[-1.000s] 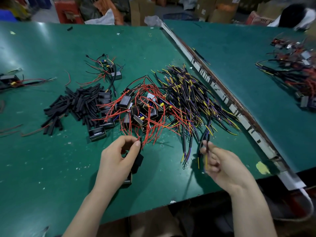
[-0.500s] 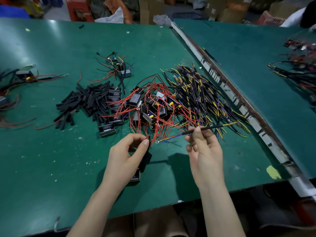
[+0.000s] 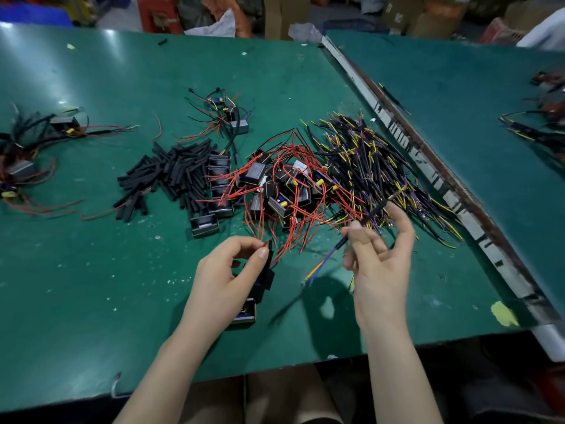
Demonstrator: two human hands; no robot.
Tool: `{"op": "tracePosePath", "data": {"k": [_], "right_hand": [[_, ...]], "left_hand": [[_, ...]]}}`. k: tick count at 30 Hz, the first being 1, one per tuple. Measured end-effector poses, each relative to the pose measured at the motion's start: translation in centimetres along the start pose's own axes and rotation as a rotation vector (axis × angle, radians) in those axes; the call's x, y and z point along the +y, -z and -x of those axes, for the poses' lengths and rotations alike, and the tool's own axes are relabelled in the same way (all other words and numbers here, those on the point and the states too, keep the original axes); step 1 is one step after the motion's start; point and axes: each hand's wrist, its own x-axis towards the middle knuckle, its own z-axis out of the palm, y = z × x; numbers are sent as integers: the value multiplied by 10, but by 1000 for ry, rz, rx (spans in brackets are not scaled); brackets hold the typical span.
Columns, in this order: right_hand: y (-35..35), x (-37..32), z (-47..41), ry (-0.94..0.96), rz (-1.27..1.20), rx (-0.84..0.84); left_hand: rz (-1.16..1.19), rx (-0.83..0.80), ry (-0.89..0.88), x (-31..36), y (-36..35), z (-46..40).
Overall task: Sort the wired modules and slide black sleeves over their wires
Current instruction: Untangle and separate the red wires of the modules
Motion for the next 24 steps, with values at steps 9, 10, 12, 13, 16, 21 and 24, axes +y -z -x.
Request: {"op": "tracePosePath", "data": {"k": [9,10,12,13,16,21,24], "right_hand": [[-3,-4,4,61,29,-131],[-4,-5,5,45,14,-117],[-5,-6,6,-11,-38,-60],[-6,-6,6,-39,-69,-27],[-10,-4,8,-113,-111,35],[-18,2,12,-176,-107,54],[-20,5,13,-182,-104,43]], "left_hand": [[-3,18,-19,-2,0,0],[-10,18,-24,-3,0,0],[-11,10,-35,-4,1,-1],[-4,-1,-45,-4,2,-1],[4,-38,-96,-3,3,0],[-23,-11,-150,-2,1,1],[-14,-7,-148,-2,3,0]]}}
